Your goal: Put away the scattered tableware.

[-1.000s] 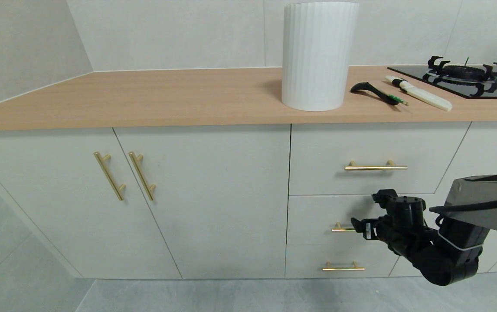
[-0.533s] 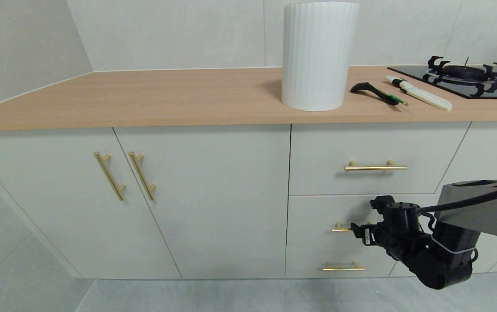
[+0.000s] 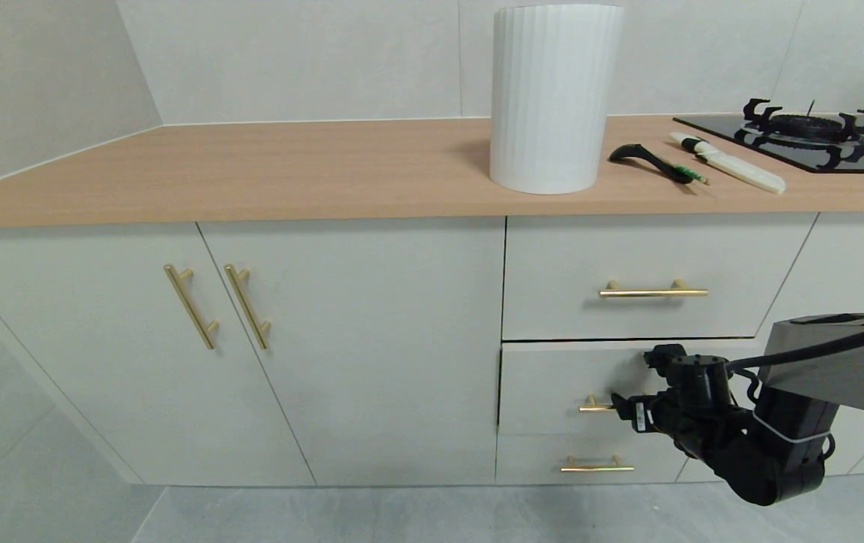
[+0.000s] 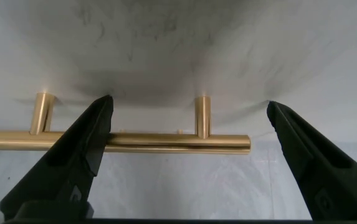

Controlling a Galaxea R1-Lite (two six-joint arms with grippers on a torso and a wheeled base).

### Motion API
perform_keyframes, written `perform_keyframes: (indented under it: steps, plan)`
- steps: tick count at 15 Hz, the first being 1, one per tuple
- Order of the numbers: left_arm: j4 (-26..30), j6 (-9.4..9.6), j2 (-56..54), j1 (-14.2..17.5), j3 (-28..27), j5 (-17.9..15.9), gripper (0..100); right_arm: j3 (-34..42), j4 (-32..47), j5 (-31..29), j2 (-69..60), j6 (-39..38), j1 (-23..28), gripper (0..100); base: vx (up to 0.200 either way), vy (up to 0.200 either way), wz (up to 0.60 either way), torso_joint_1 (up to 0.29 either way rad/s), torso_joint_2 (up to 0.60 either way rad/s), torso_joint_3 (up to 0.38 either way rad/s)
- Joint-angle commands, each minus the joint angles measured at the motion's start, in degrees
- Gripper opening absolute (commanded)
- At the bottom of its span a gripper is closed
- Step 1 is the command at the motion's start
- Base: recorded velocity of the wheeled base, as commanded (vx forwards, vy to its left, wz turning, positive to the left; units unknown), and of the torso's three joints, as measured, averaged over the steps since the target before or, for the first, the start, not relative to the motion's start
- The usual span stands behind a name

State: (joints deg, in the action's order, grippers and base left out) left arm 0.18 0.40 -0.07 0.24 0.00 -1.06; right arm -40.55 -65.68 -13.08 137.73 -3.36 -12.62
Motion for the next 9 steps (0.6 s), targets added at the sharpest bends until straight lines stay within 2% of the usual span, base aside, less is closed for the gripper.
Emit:
perform_keyframes:
  steps: [1,4,6,9]
  plan:
    - [0.0,0.04,0.1,0.0,0.0,0.0,100,0.4,0.0,0.0,-0.3,0.0,0.0,100,0.000,0.000,0.00,0.000,0.00,0.000]
    - [0.0,0.04,0.1,0.0,0.0,0.0,100,1.8,1.6,0.0,-2.6,0.0,-0.1,100,0.000,0.000,0.00,0.000,0.00,0.000]
    - [0.0,-0.05,0.1,0.0,0.0,0.0,100,3.3,10.4,0.7,-9.9,0.0,-0.1,100,0.000,0.000,0.00,0.000,0.00,0.000]
    - [0.0,0.04,0.1,0.0,0.0,0.0,100,3.7,27.5,3.9,-24.4,0.0,-0.5,100,0.000,0.000,0.00,0.000,0.00,0.000]
